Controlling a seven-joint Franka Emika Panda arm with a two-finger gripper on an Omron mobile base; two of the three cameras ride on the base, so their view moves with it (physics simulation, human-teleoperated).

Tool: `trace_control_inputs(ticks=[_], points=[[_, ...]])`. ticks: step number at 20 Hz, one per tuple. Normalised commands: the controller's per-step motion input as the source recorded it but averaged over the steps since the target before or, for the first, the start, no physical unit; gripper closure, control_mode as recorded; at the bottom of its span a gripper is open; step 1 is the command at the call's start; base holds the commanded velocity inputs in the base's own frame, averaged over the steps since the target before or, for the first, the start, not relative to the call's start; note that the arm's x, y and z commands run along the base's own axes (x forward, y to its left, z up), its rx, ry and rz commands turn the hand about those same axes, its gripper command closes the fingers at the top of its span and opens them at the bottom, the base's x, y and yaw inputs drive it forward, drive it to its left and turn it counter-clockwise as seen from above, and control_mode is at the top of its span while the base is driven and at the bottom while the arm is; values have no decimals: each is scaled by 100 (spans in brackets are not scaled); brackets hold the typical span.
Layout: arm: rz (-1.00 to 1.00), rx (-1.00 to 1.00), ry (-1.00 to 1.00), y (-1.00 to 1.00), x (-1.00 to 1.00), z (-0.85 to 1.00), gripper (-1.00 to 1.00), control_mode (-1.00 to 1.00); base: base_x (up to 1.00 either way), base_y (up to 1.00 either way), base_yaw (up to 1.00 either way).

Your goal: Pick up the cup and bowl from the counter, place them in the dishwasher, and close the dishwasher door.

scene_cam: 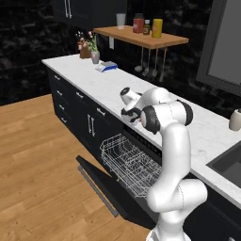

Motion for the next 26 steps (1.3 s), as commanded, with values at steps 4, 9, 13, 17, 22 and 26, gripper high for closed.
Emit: trace_control_inputs(ticks=[4, 9, 13, 17, 22, 26], points=[[-2, 0, -1, 0, -42, -18, 100, -100, 0, 0, 0], [-7, 5, -17, 17, -98, 0, 100, -100, 0, 0, 0], [-10, 7, -24, 60, -100, -1, 100, -100, 0, 0, 0], [-8, 1, -24, 72, -100, -11, 100, -100, 0, 0, 0], [-9, 0, -19, 47, -100, -3, 100, -100, 0, 0, 0], [-13, 0, -5, 20, -100, -37, 100, -100, 0, 0, 0]])
